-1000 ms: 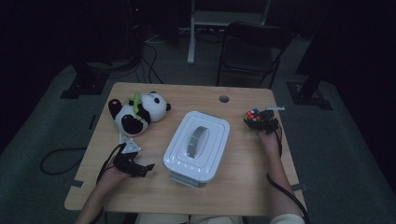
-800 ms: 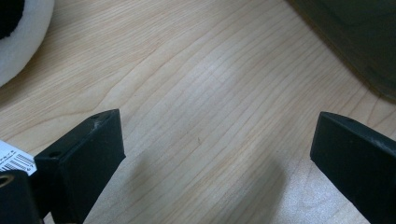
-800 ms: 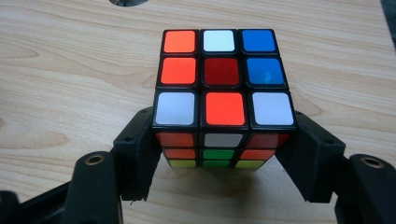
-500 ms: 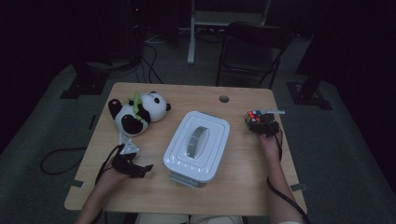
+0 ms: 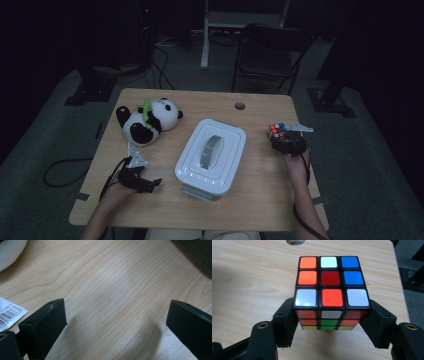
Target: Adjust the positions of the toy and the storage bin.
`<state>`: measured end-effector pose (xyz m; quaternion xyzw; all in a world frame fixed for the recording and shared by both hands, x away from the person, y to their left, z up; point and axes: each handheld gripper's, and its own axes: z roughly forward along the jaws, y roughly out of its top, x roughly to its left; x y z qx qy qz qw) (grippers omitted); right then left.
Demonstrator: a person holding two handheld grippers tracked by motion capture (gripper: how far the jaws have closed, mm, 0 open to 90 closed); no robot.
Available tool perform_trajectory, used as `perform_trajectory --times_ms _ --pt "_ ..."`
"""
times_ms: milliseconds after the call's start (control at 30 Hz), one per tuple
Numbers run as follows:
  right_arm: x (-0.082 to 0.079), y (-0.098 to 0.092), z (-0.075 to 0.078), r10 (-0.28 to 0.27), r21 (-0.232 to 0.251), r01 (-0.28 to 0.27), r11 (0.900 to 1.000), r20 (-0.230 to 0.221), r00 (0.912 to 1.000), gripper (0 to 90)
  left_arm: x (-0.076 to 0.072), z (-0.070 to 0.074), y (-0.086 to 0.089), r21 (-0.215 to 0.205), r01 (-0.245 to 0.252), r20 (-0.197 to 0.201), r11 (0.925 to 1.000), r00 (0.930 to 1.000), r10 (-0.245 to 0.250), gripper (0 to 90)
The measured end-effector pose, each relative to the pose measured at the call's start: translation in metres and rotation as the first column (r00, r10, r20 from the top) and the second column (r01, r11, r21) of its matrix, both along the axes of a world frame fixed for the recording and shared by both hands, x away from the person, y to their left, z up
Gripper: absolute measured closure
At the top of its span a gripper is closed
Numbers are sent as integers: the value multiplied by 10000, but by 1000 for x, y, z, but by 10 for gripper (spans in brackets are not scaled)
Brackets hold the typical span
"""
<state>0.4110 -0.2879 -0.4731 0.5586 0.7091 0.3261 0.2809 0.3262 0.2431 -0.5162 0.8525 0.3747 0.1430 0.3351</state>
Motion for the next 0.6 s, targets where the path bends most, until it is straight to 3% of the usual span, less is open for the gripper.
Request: perform_trajectory --times_ms 367,600 --pt "-46 -4 4 15 299 -22 9996 218 9998 341 -2 -3 1 211 -29 -12 9998 10000 30 37" --pt "-79 -8 0 25 64 -26 10000 225 9997 340 -3 -4 4 220 -119 -69 9997 9999 120 37"
